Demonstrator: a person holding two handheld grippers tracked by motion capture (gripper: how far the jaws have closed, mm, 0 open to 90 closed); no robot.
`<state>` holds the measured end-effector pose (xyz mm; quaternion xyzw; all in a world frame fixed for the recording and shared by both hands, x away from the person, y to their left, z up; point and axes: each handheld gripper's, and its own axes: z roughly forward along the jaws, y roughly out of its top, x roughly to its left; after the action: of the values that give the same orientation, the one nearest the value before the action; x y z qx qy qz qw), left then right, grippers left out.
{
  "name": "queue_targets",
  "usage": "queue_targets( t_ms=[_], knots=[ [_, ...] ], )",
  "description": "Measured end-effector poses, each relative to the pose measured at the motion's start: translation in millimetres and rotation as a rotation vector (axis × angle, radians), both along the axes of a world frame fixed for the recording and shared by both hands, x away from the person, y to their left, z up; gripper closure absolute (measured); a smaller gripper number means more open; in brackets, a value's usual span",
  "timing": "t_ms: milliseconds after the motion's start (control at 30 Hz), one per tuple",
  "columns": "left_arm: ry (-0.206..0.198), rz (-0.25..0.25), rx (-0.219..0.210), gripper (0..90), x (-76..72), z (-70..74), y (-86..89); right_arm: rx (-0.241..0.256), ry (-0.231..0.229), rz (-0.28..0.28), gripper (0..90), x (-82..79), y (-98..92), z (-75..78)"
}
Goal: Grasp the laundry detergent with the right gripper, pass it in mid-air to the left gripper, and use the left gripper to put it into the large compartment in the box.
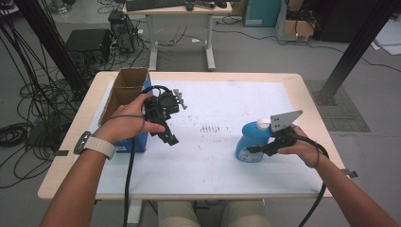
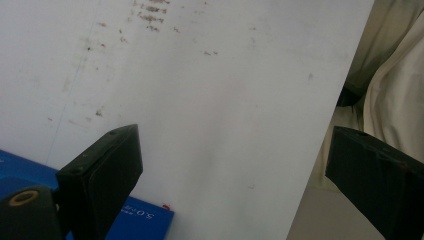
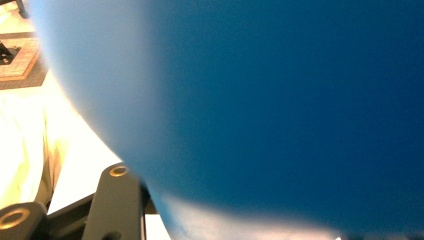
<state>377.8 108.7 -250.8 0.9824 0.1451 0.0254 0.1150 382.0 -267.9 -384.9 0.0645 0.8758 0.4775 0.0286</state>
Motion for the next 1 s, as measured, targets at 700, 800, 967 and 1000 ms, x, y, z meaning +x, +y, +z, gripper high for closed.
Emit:
queue_targets(
  t_ms=[700, 800, 967, 1000],
  knots=[
    [-0.007, 0.01, -0.006, 8.3, -2.4, 0.4, 1.2, -0.002, 0.003, 0.002, 43.8, 0.2, 0.0, 0.2],
    [-0.007, 0.008, -0.005, 8.3, -2.6, 0.6, 1.3, -0.002, 0.003, 0.001, 43.8, 0.2, -0.1, 0.2],
    [-0.009, 0.01, -0.007, 8.3, -3.1, 0.6, 1.7, -0.002, 0.003, 0.003, 43.8, 0.2, -0.1, 0.2],
    [-0.008, 0.01, -0.007, 8.3, -3.2, 0.7, 1.8, -0.002, 0.003, 0.001, 43.8, 0.1, -0.1, 0.2]
  ],
)
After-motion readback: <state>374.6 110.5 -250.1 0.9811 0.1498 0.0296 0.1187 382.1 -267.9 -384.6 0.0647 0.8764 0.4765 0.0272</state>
